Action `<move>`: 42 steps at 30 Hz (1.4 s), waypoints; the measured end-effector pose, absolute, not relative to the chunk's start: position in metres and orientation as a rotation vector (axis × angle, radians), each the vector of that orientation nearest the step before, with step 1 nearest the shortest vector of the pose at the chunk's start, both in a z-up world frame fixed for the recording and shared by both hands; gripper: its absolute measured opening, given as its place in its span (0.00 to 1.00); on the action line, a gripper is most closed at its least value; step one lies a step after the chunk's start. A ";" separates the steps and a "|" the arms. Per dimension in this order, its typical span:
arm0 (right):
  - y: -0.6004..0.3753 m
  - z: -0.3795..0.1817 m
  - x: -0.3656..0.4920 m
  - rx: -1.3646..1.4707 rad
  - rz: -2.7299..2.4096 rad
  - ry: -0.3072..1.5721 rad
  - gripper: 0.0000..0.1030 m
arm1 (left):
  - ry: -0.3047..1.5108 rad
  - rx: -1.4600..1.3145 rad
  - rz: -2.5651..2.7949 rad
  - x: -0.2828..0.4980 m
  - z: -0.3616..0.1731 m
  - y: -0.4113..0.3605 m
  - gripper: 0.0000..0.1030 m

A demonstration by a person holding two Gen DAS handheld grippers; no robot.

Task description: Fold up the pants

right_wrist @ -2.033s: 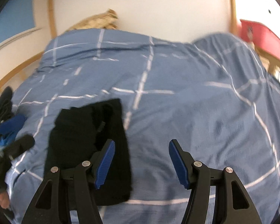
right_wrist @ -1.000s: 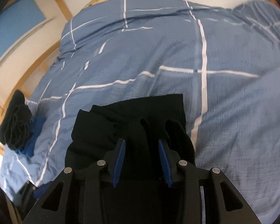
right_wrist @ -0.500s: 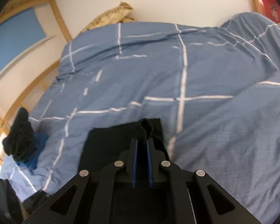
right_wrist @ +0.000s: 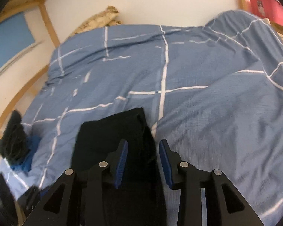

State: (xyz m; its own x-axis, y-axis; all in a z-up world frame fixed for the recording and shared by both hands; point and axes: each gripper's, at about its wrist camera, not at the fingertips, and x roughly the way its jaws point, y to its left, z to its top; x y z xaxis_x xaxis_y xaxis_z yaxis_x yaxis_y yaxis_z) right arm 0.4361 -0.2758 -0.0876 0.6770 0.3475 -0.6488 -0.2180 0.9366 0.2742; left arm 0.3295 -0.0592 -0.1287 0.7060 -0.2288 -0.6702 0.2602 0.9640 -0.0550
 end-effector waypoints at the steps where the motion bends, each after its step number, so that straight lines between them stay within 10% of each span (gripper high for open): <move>1: -0.277 -0.087 0.429 0.168 0.315 0.757 0.41 | 0.735 0.047 -0.272 0.329 -0.128 -0.059 0.67; 16: -0.306 -0.101 0.398 0.156 0.142 0.802 0.33 | 0.734 0.086 -0.263 0.321 -0.119 -0.063 0.67; 27: -0.302 -0.048 0.309 0.284 0.076 0.576 0.83 | 0.635 0.090 -0.230 0.275 -0.051 -0.043 0.83; 42: -0.284 -0.124 0.310 0.571 0.119 0.647 0.84 | 0.696 0.095 -0.160 0.307 -0.067 -0.006 0.84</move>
